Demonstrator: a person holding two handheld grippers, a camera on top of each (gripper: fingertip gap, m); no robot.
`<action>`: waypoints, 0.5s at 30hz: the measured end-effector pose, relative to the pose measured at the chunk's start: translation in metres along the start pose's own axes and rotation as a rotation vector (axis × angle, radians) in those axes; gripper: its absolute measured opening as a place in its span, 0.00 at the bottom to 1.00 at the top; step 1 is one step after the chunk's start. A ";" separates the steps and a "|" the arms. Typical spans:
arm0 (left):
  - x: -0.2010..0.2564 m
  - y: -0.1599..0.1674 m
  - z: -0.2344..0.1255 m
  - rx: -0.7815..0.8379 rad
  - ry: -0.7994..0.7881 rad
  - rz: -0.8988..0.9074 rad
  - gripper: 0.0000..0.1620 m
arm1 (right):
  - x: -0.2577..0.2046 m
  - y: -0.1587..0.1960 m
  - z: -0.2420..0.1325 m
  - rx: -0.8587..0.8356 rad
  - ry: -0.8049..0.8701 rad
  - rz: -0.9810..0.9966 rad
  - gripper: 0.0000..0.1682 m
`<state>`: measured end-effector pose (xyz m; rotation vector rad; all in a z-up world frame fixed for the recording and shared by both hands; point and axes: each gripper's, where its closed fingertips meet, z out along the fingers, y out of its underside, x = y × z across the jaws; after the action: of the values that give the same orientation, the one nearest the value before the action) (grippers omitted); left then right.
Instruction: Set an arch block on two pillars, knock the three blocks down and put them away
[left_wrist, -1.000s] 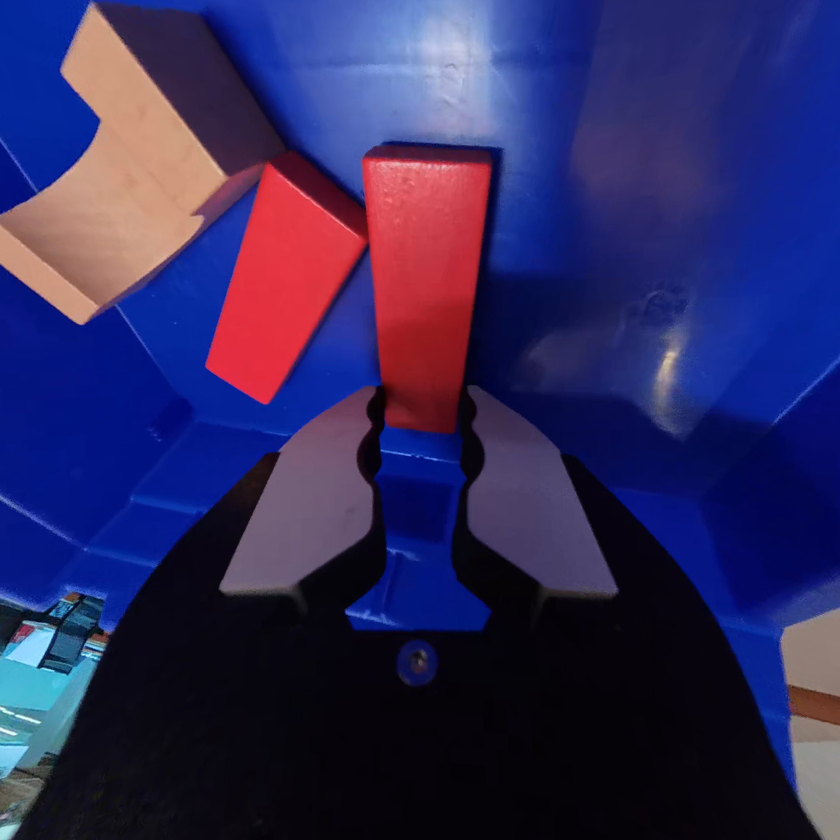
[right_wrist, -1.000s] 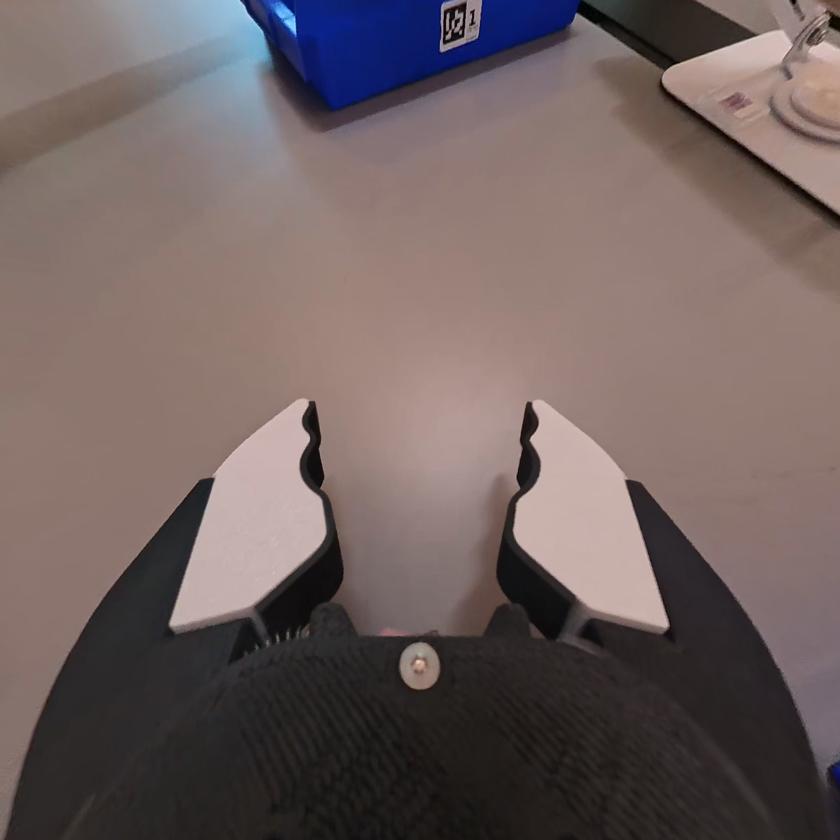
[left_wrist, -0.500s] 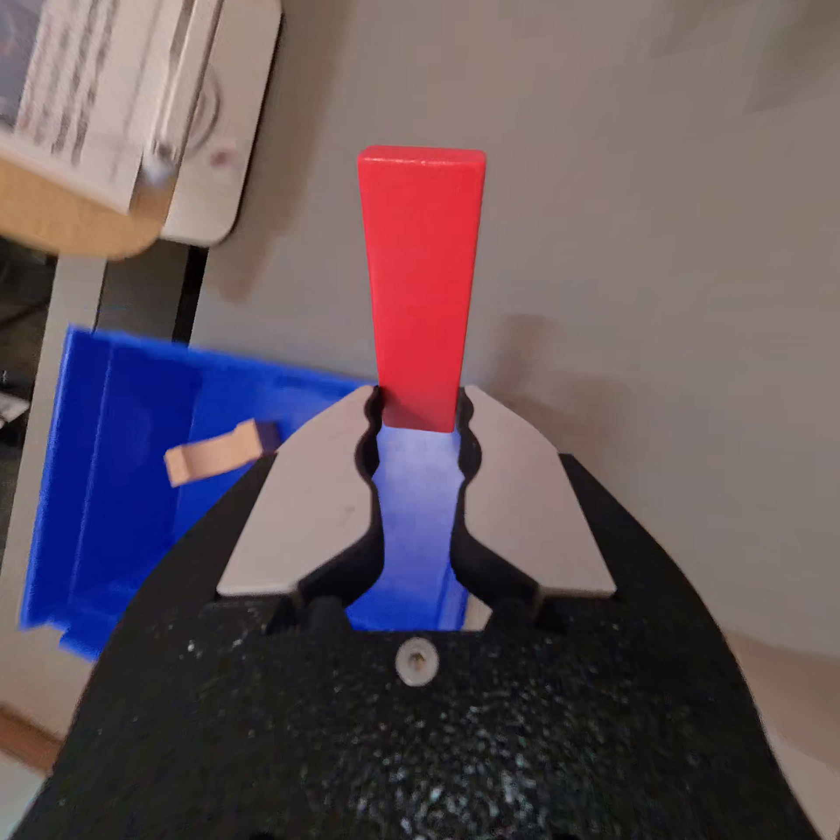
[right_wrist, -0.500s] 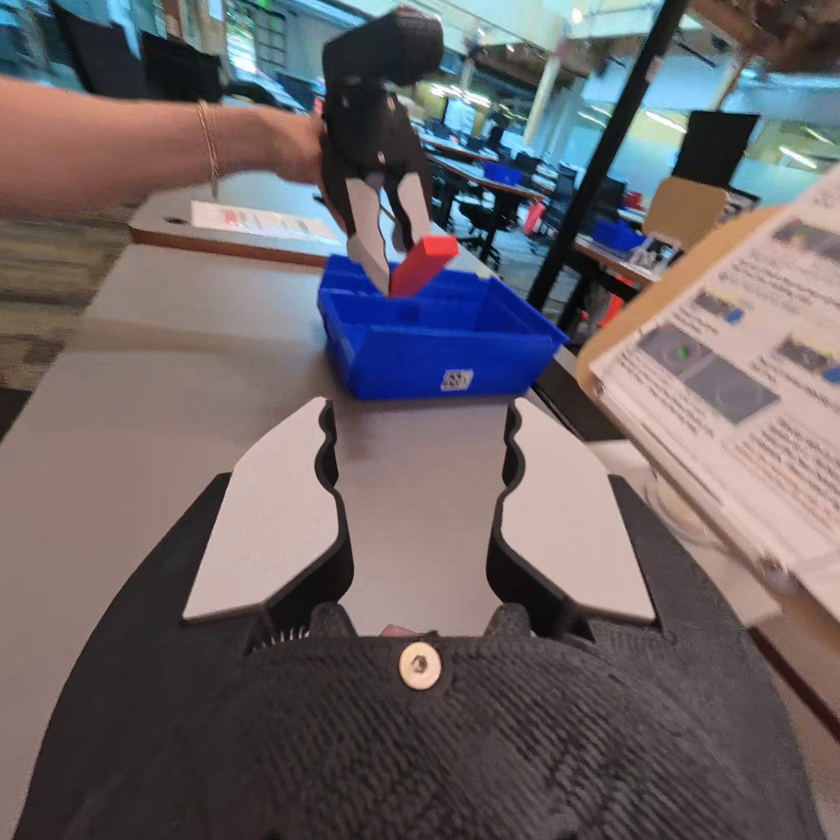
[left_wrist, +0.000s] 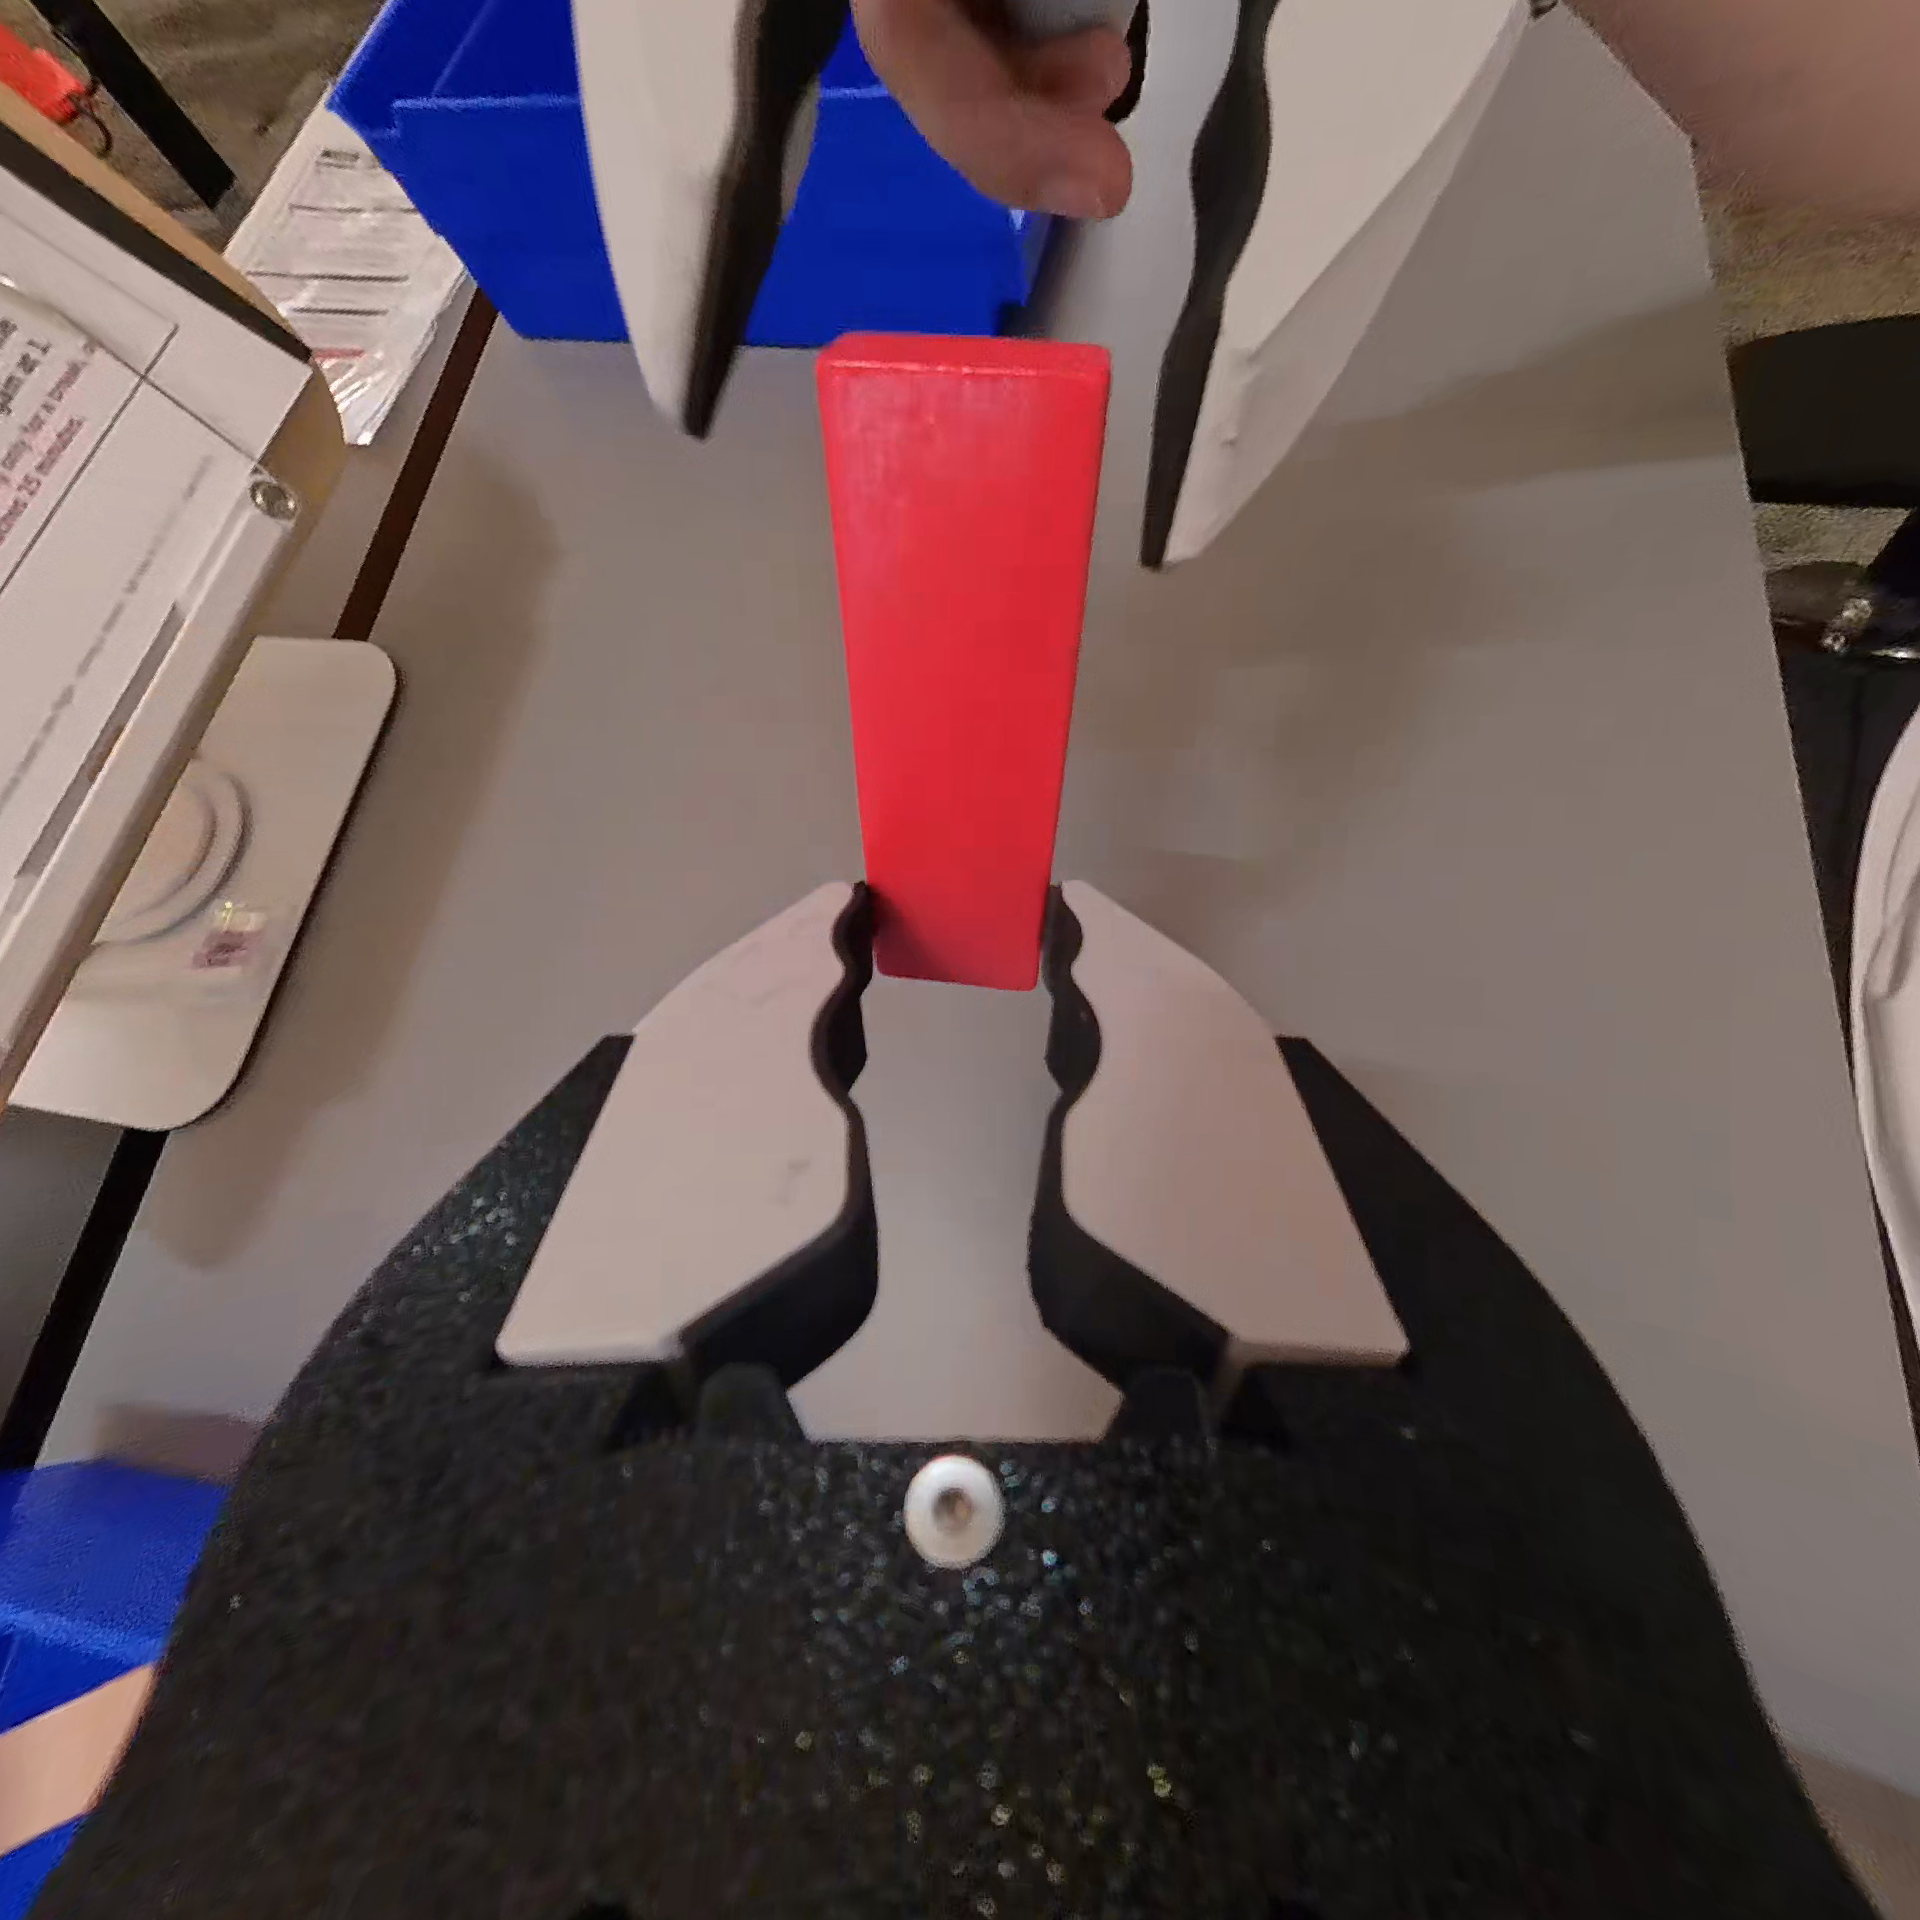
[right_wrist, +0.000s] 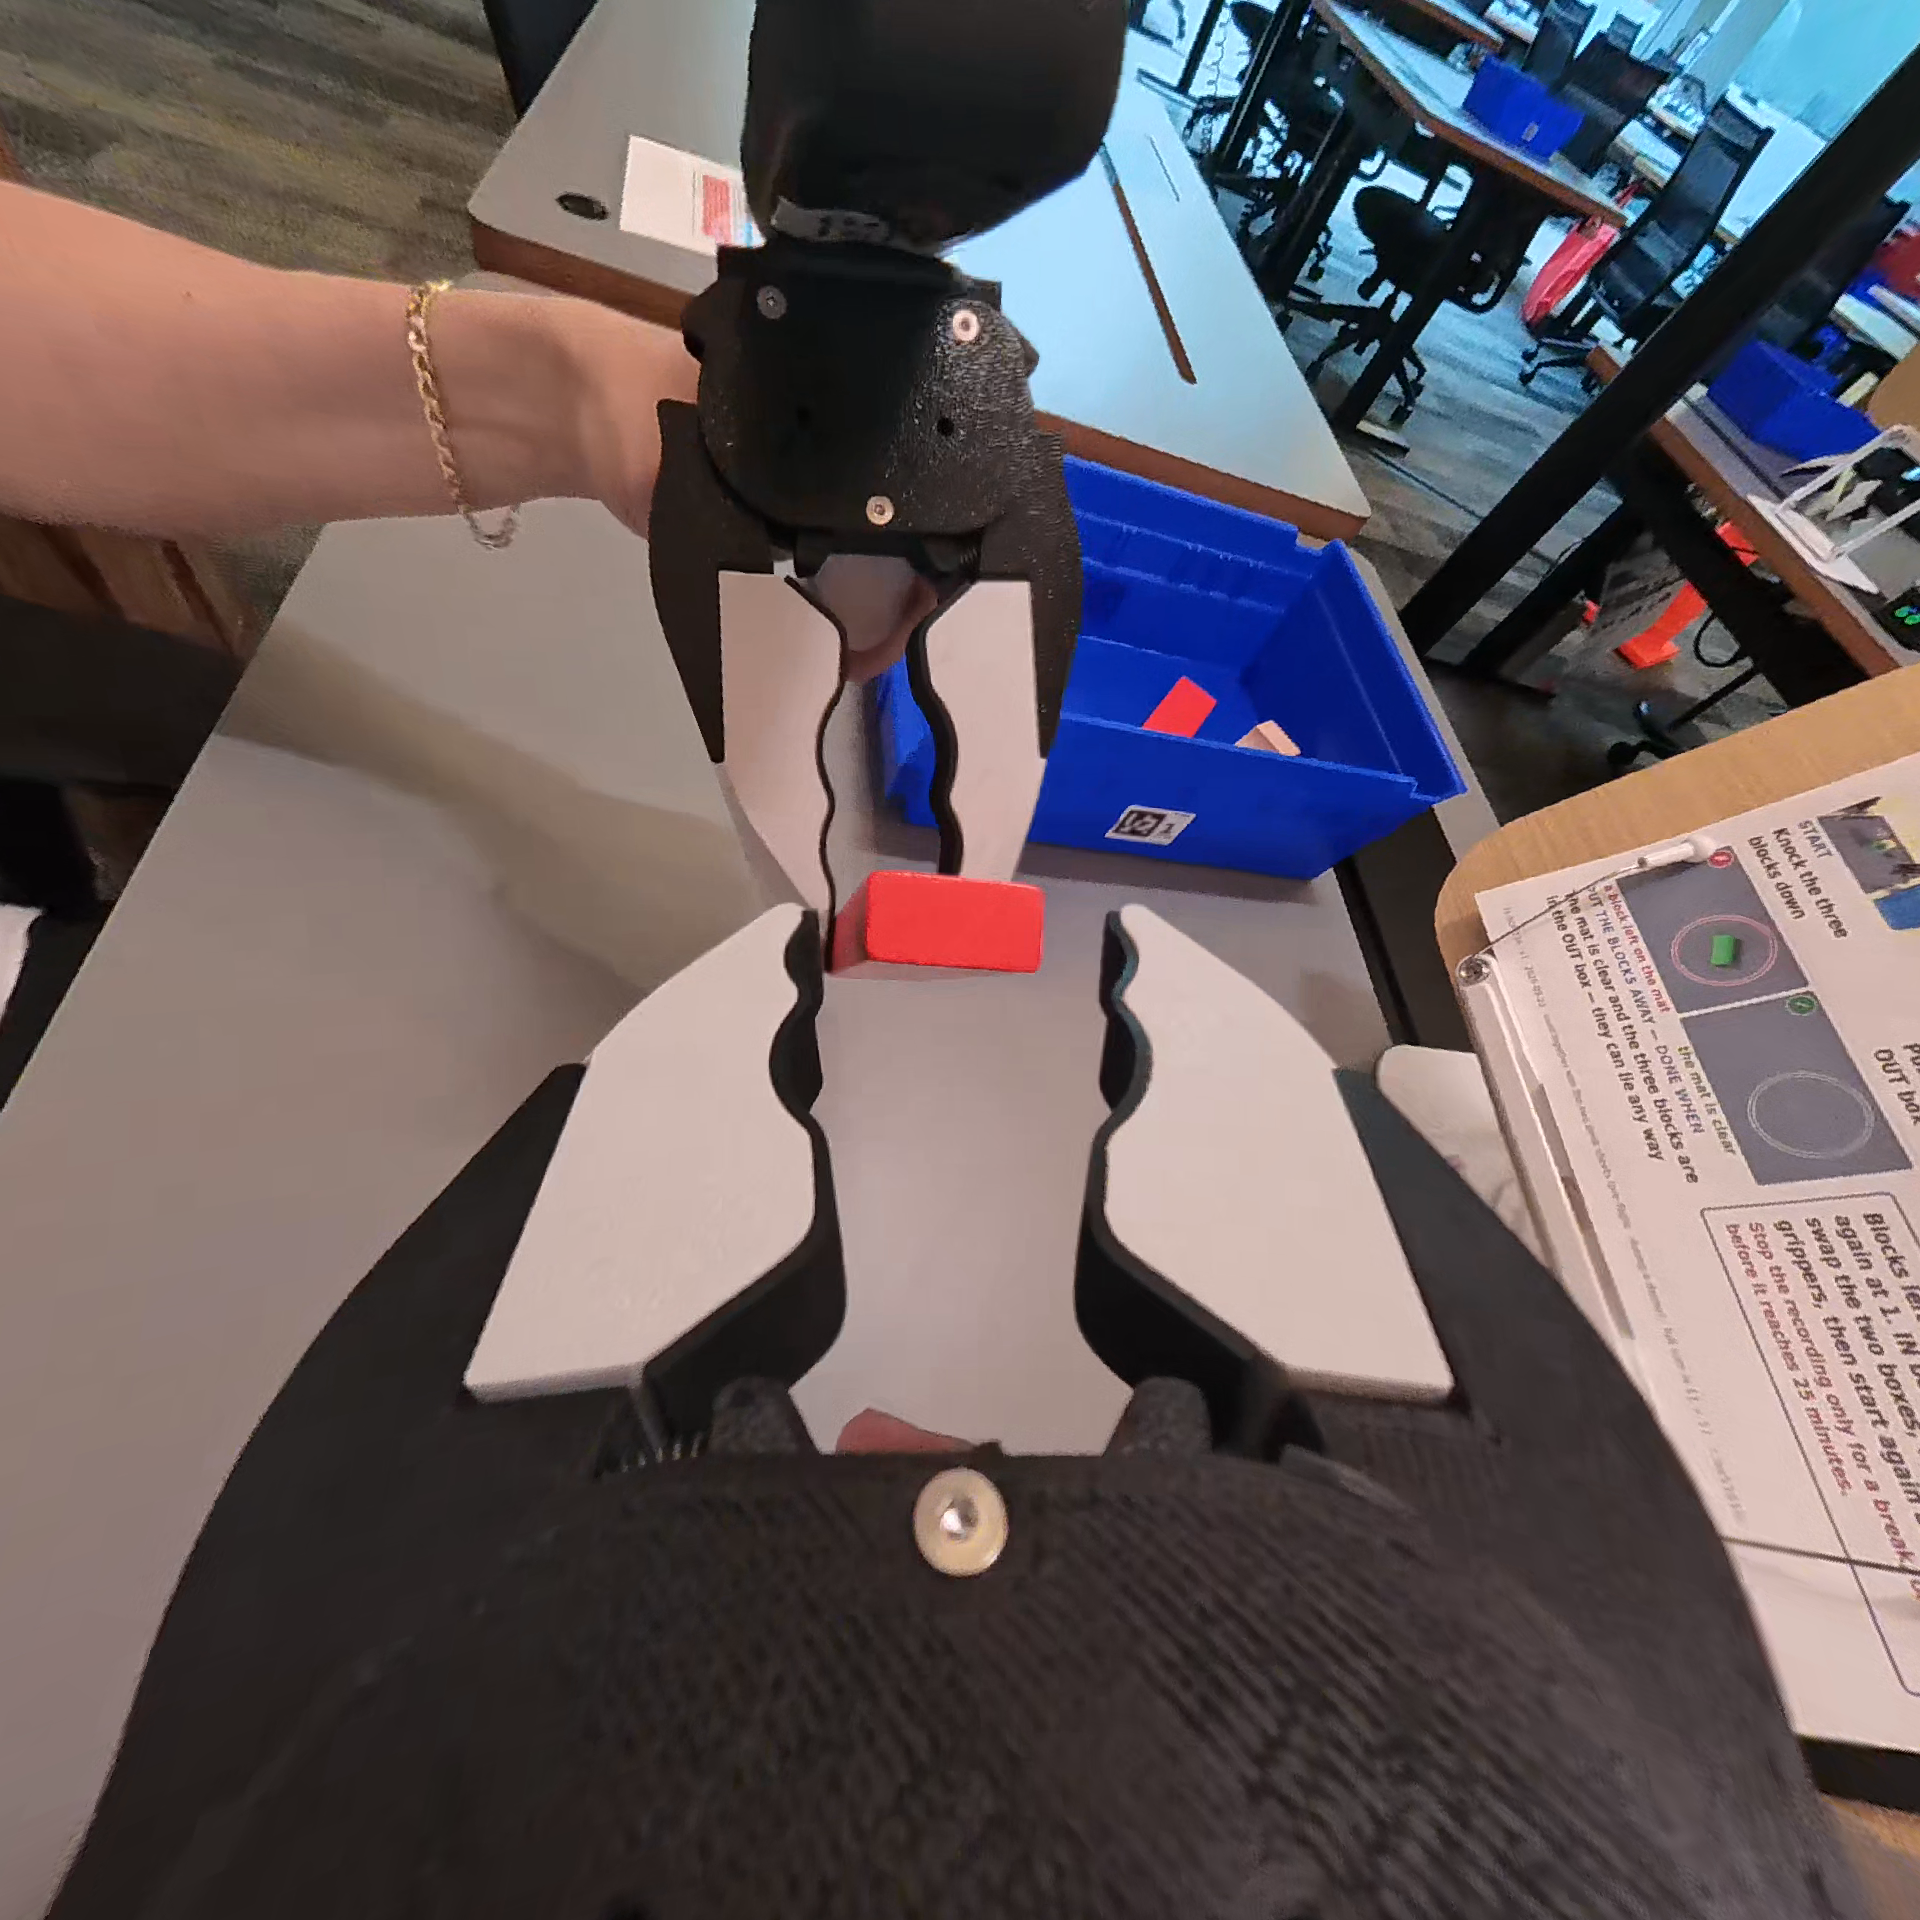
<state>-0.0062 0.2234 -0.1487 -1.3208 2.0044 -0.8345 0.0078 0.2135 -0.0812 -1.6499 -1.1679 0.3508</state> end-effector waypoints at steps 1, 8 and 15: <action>0.001 -0.003 0.003 0.007 0.001 0.003 0.19 | -0.003 0.002 -0.001 -0.005 -0.017 0.001 0.29; 0.007 -0.006 0.013 0.011 0.013 0.019 0.19 | -0.009 0.012 -0.007 -0.056 -0.041 -0.001 0.21; 0.008 -0.004 0.023 0.016 -0.020 0.022 0.19 | -0.011 0.024 -0.009 -0.153 -0.081 -0.025 0.20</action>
<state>0.0112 0.2107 -0.1615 -1.2913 1.9893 -0.8222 0.0211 0.1992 -0.1009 -1.7658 -1.3015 0.3215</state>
